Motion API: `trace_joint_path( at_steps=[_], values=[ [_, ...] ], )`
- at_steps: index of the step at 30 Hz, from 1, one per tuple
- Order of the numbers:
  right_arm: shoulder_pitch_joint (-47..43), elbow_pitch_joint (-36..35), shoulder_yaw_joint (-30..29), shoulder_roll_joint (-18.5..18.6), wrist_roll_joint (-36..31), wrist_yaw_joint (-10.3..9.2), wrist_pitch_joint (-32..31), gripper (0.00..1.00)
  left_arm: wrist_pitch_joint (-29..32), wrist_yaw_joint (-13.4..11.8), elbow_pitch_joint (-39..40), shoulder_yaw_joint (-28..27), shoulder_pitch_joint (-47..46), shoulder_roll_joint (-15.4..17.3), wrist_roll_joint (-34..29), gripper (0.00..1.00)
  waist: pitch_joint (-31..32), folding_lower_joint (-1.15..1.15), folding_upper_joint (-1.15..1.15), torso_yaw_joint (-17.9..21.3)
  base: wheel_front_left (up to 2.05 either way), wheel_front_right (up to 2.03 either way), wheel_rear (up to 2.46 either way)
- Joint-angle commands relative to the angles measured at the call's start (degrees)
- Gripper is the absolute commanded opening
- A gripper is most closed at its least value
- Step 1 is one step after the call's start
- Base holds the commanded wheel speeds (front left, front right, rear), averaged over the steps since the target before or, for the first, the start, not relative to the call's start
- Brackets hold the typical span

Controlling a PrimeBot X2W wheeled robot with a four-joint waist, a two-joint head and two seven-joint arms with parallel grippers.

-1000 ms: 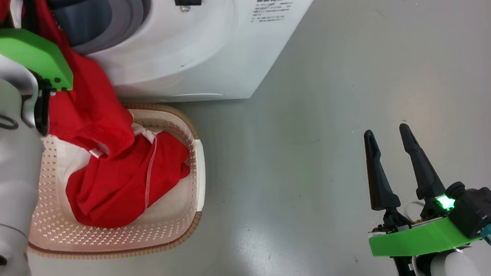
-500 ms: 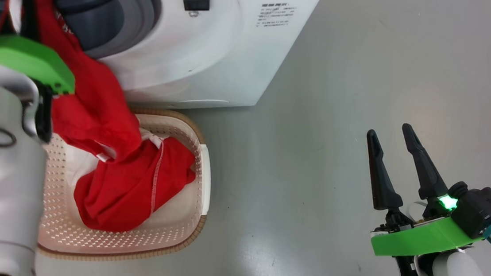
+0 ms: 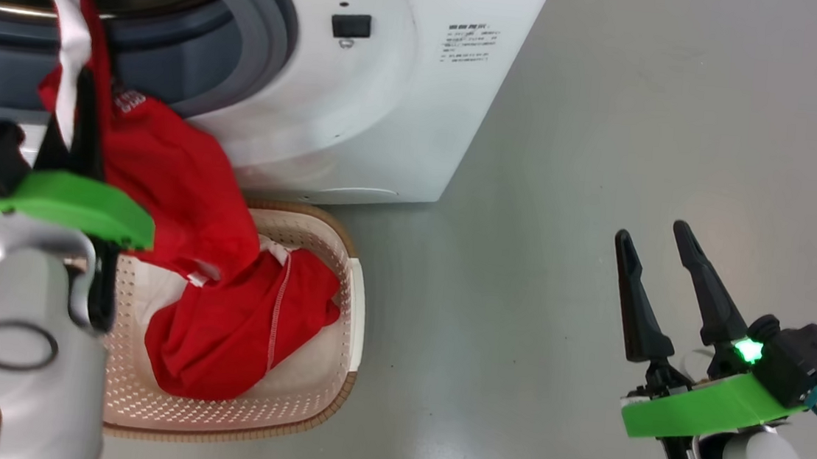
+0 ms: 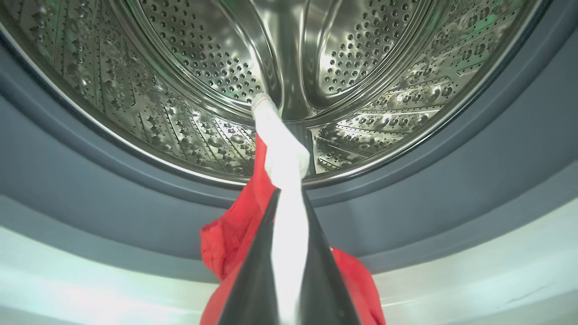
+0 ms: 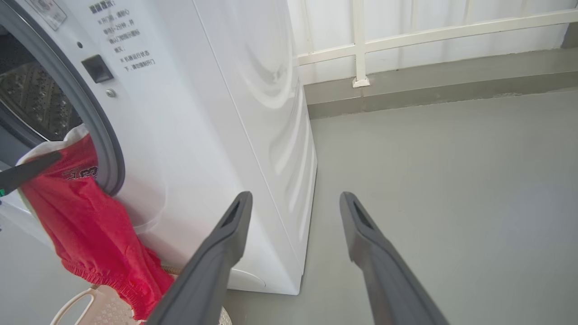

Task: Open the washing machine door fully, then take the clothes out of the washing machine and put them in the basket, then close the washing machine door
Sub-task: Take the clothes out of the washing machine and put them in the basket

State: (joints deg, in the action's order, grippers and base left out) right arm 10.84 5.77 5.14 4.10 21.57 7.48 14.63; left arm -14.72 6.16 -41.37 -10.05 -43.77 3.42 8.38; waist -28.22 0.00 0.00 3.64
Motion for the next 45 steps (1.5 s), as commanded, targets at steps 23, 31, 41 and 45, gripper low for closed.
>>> trace_joint_path(
  at_steps=[23,31,41,45],
  values=[
    [-2.2,-1.5,0.5,0.3,0.1,0.01,0.4,1.0,-0.3,1.0,15.7,3.0,24.7,-0.5,4.8,0.0,0.7,0.0,0.0,-1.4,0.0,0.0,0.0],
    [-1.7,-1.5,0.3,0.3,-0.1,0.01,0.4,1.0,-0.3,0.5,9.4,6.1,23.6,-0.5,7.4,0.0,-1.1,0.0,0.0,-0.9,0.0,0.0,0.0],
    [-0.4,-1.6,0.3,0.1,-0.6,0.01,0.4,1.0,-0.3,0.6,0.8,6.0,18.8,-0.5,6.0,0.0,-4.5,0.0,0.0,0.0,0.0,0.0,0.0],
    [0.2,-1.7,0.1,-0.1,-0.8,0.01,0.4,1.0,-0.3,0.7,-2.5,5.7,16.6,-0.5,5.4,0.0,-6.0,0.0,0.0,0.2,0.0,0.0,0.0]
  ],
)
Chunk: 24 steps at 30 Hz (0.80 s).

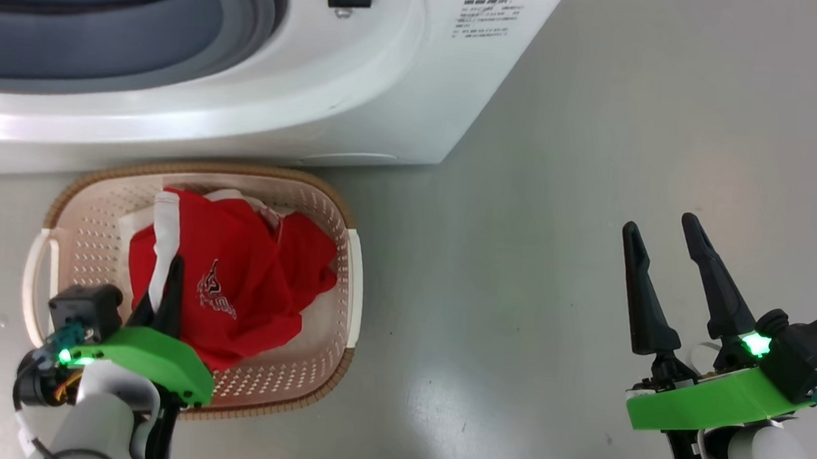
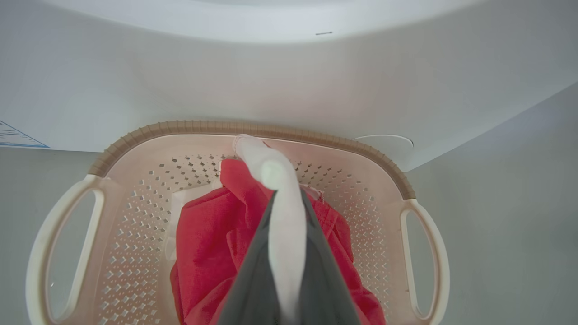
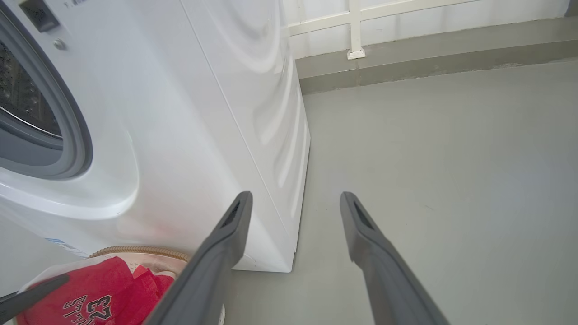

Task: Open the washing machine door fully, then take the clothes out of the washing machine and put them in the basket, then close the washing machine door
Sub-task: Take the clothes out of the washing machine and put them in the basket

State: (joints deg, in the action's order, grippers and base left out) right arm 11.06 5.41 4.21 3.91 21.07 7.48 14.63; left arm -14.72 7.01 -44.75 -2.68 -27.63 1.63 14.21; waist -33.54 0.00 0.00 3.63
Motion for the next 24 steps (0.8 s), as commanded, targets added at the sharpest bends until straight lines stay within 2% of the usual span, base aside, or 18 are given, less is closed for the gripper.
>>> trace_joint_path(
  at_steps=[1,15,20,21,22,23,24],
  values=[
    [0.1,-1.4,0.9,0.1,-0.4,0.01,0.4,1.0,-0.3,-0.1,0.1,-1.6,0.0,1.3,-0.5,0.0,-1.0,0.0,0.0,0.3,0.0,0.0,0.0],
    [2.0,-1.6,0.8,-0.1,-0.7,0.01,0.4,1.0,-0.3,-0.1,-11.1,-1.6,-7.0,1.2,-1.1,0.0,-4.4,0.0,0.0,0.5,0.0,0.0,0.0],
    [2.2,-1.4,1.0,-0.1,-0.7,0.01,0.4,1.0,-0.3,-0.2,-12.8,-1.9,-8.0,1.2,-1.5,0.0,-4.5,0.0,0.0,0.8,0.0,0.0,0.0],
    [2.2,-1.4,1.0,-0.1,-0.7,0.01,0.4,1.0,-0.3,-0.2,-13.1,-2.0,-8.0,1.2,-1.6,0.05,-4.4,0.0,0.0,0.8,0.0,0.0,0.0],
    [2.1,-1.3,1.0,-0.1,-0.7,0.01,0.4,1.0,-0.3,-0.1,-13.3,-2.1,-8.1,1.2,-1.6,0.15,-4.3,0.0,0.0,0.8,0.0,0.0,0.0],
    [2.0,-1.2,1.0,-0.1,-0.7,0.01,0.4,1.0,-0.3,-0.1,-13.6,-2.2,-8.0,1.2,-1.6,0.36,-3.9,0.0,0.0,0.8,0.0,0.0,0.0],
    [1.9,-1.2,1.0,-0.1,-0.7,0.01,0.4,1.0,-0.3,-0.1,-13.7,-2.3,-8.0,1.2,-1.7,0.44,-3.8,0.0,0.0,0.8,0.0,0.0,0.0]
  ],
)
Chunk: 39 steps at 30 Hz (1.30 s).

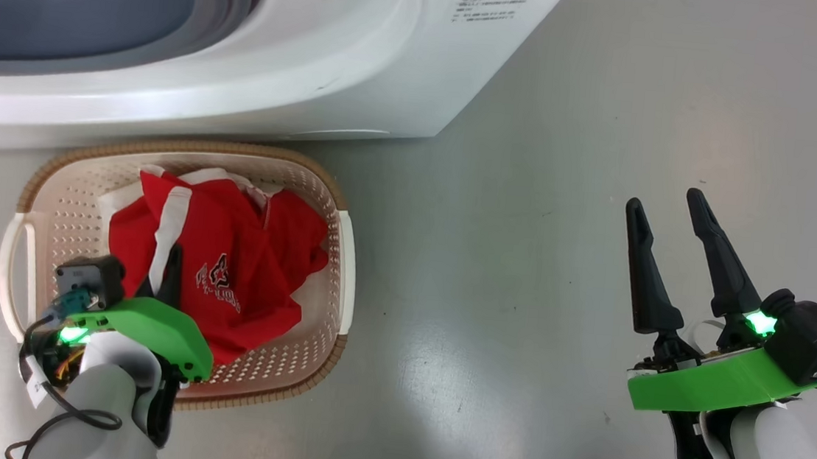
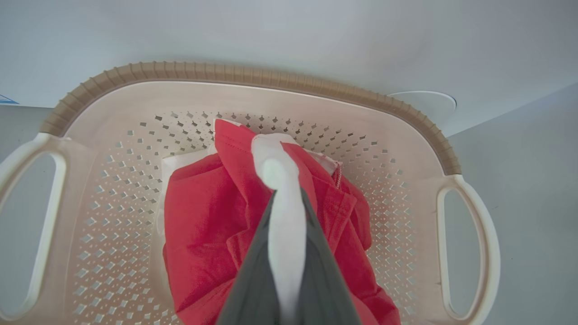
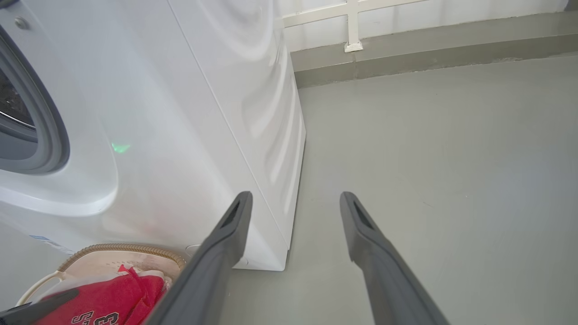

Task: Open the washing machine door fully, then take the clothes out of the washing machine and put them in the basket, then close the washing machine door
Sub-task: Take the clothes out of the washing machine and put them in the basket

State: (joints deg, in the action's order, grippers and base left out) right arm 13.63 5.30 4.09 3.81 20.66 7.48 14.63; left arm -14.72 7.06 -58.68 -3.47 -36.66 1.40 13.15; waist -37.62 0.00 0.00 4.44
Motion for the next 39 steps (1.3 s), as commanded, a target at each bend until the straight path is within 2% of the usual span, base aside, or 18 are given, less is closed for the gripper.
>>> trace_joint_path(
  at_steps=[1,3,4,17,39],
  values=[
    [-0.7,-1.0,1.1,0.0,-0.2,0.01,0.4,1.0,-0.3,-0.1,0.2,-1.5,1.2,1.5,-0.7,0.49,0.6,0.0,0.0,-0.1,0.0,0.0,0.0],
    [-0.9,-0.9,1.1,0.0,-0.2,0.01,0.4,1.0,-0.3,-0.1,0.1,-1.6,1.5,1.5,-0.6,0.91,1.2,0.0,0.0,-0.1,0.0,0.0,0.0],
    [-1.0,-0.9,1.1,0.0,-0.2,0.01,0.4,1.0,-0.3,-0.1,0.2,-1.6,1.7,1.5,-0.6,1.0,1.6,0.0,0.0,-0.2,0.0,0.0,0.0],
    [-3.3,0.1,1.4,0.4,0.1,0.01,0.4,1.0,-0.3,0.2,2.0,-2.0,5.6,1.5,0.5,1.0,8.2,0.0,0.0,-0.4,0.0,0.0,0.0],
    [-9.1,1.5,0.6,1.3,0.2,0.01,0.4,1.0,-0.3,0.4,20.1,-2.3,15.7,1.5,0.3,1.0,21.6,0.0,0.0,-2.3,0.0,0.0,0.0]
  ],
)
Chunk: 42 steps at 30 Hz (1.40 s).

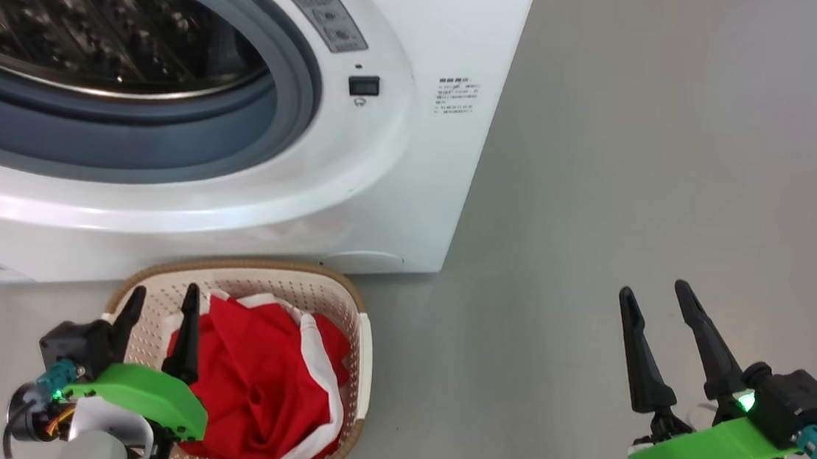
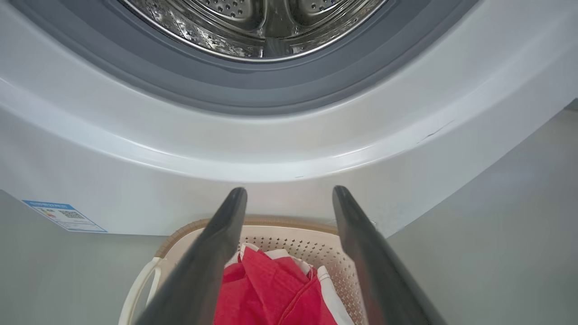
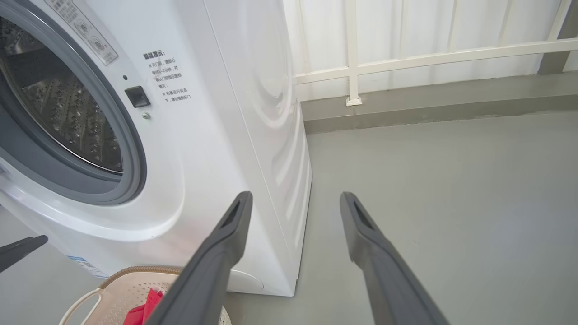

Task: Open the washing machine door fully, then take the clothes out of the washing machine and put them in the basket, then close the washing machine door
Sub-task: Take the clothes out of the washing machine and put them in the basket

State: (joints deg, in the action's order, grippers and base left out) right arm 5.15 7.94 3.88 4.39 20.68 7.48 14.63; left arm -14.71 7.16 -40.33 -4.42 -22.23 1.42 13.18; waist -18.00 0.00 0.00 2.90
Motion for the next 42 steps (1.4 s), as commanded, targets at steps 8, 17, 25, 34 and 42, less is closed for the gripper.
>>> trace_joint_path(
  at_steps=[8,17,25,34,42],
  values=[
    [-3.3,-0.6,0.2,0.9,0.3,0.01,0.4,1.0,-0.3,0.3,9.8,0.2,5.8,1.5,0.8,1.0,5.9,0.0,0.0,-1.4,0.0,0.0,0.0],
    [-6.2,-0.3,-0.7,1.5,0.4,0.01,0.4,1.0,-0.3,0.3,16.0,-0.3,11.1,1.5,-1.7,1.0,9.2,0.0,0.0,-1.6,0.0,0.0,0.0],
    [-9.1,-0.2,-1.3,1.7,0.4,0.01,0.4,1.0,-0.3,0.3,21.1,-1.5,16.6,1.5,-3.1,1.0,12.2,0.0,0.0,-1.5,0.0,0.0,0.0],
    [-12.1,-0.5,-2.1,1.9,0.4,0.01,0.4,1.0,-0.3,0.3,25.2,-3.0,22.6,1.5,-3.7,1.0,14.2,0.0,0.0,-1.2,0.0,0.0,0.0],
    [-12.7,-0.6,-2.4,1.9,0.3,0.01,0.4,1.0,-0.3,0.0,26.3,-2.8,23.8,1.5,-3.7,1.0,14.5,0.0,0.0,-1.1,0.0,0.0,0.0]
  ],
)
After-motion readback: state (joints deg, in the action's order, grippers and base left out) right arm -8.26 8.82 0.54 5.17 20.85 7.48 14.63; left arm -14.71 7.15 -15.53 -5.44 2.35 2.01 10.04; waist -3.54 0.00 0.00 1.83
